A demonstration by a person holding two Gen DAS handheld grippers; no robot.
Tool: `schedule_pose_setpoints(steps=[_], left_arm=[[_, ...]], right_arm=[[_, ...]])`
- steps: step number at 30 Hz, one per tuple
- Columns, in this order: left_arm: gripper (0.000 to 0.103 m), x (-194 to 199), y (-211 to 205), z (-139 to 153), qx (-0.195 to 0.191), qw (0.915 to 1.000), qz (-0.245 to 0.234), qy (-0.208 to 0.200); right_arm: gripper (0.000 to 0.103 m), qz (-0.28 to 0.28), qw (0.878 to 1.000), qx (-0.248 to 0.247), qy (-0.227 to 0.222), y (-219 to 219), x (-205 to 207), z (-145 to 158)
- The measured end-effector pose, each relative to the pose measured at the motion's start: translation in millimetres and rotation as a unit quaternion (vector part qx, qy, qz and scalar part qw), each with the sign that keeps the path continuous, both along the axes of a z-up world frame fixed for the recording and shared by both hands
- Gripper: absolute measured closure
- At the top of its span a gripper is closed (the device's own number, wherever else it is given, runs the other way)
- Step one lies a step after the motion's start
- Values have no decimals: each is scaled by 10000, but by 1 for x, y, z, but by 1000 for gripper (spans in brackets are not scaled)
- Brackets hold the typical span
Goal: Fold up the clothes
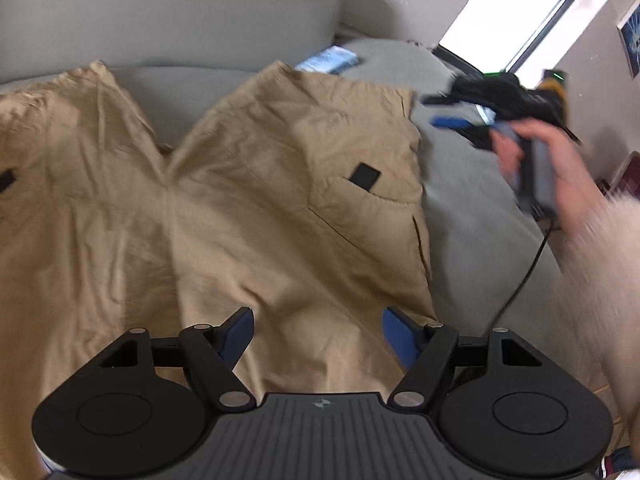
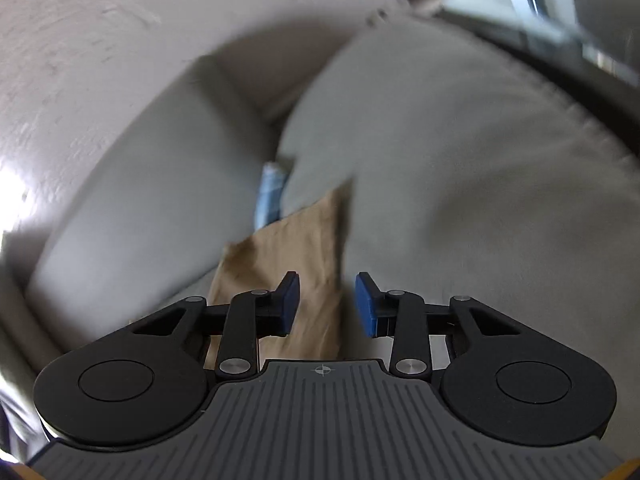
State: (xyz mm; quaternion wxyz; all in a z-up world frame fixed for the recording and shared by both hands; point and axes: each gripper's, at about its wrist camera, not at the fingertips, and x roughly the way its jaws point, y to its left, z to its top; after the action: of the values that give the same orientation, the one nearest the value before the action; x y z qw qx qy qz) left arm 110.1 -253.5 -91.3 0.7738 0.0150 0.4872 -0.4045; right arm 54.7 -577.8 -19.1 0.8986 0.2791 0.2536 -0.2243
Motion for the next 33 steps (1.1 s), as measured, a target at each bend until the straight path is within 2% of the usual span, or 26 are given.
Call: schedule_pose_setpoints(steps=[3,5,6,9,11,12,14,15,16,17,18,20,23,26,27,29,31,33], left_arm=[[34,3,-11,-6,-21,10000,59,-61],[34,7,-15,-8,-67,9999,75,-84],[34,8,-16,-10,-107,9999,58,-62],[34,11,-17,-18,-244,9997,0,49],[34,12,-21,-26,-210,9996,3,180],[34,11,-22,-29,-170,9996,33,223],[34,9,-20,-28,-183,9994,109,262],[34,8,-15,-23,-279,9992,153,250],[32,7,-9,-17,-328,9990,204,217],[32,6,-2,-12,-374,9988,257,182],[32,6,5,-5,-331,9987,367,104],[32,2,25,11,-309,9975,605,-210],[27,-7,56,38,-265,9925,958,-708],[25,-23,87,60,8,9872,1218,-1030],[25,-29,96,65,13,9868,1229,-1059],[24,-44,116,68,14,9883,1182,-965],[24,-58,133,64,76,9902,1120,-832],[24,-70,146,52,165,9917,1044,-731]], right_arm=[[59,6,9998,-190,20,-18,24,-18],[82,9,9995,-317,33,-30,40,-30],[102,11,9993,-380,39,-36,48,-36],[102,17,9984,-570,59,-54,72,-54],[102,-84,9942,-1067,27,-48,80,-52],[100,-132,9922,-1213,244,-46,87,-56],[80,-232,9887,-1277,747,-45,97,-65],[80,-298,9885,-1220,837,-43,95,-64],[69,-365,9882,-1163,927,-42,93,-64],[59,-424,9893,-1123,833,-35,85,-56],[43,-478,9907,-1091,649,-27,75,-45],[42,-407,9926,-1083,365,-3,54,-21],[39,239,9924,-1180,268,50,21,14],[34,853,9922,-884,220,103,-21,38],[30,1037,9918,-731,183,118,-36,42],[29,1311,9904,-410,173,146,-64,45],[29,1403,9897,-61,289,167,-90,40],[29,1225,9897,577,467,175,-118,21]])
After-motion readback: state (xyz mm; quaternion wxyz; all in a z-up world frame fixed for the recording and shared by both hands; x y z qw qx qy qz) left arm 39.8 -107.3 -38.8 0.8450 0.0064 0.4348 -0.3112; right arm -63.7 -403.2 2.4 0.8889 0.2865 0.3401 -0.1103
